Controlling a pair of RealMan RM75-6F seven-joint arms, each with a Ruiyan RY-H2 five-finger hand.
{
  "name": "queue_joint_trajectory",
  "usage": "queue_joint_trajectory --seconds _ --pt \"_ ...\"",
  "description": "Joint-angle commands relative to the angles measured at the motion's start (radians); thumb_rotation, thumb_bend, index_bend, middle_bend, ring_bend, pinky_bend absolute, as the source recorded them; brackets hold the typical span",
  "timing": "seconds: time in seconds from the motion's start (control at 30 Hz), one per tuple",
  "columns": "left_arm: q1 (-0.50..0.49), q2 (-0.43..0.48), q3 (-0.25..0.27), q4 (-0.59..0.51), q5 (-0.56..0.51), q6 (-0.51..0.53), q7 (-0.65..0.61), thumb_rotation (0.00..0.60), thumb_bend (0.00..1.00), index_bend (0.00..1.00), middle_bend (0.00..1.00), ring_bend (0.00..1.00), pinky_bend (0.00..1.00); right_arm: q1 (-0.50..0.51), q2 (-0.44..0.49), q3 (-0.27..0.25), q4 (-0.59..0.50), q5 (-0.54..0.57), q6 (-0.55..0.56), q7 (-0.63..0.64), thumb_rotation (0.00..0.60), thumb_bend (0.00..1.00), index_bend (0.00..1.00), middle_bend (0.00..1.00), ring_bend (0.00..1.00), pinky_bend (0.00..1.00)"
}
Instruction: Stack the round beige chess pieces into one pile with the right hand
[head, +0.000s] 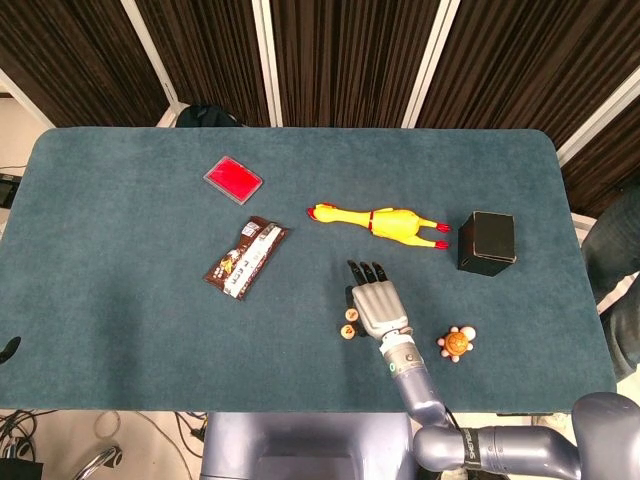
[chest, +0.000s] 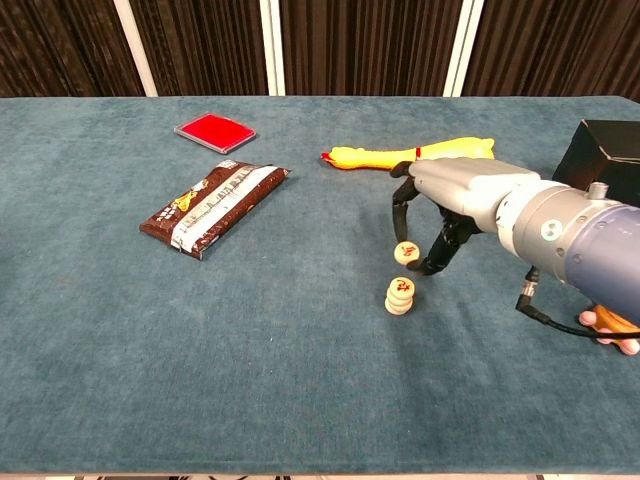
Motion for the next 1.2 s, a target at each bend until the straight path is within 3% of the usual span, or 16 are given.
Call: queue_joint_trajectory --seconds 0.03,1.2 --pt "0.000 0.000 0.000 -0.001 0.000 0.001 -0.001 0.600 0.19 0.12 0.00 0.00 0.07 0.007 0.002 -0.011 -0.025 0.007 0.016 -0.015 0.600 0.34 0.55 0.00 0.00 0.00" --pt "-0.001 0.000 0.000 0.004 -0.004 -0.004 -0.001 0.600 0.19 0.12 0.00 0.00 0.07 0.034 -0.009 -0.056 -0.052 0.051 0.057 -0.035 0.600 0.34 0.55 0.00 0.00 0.00"
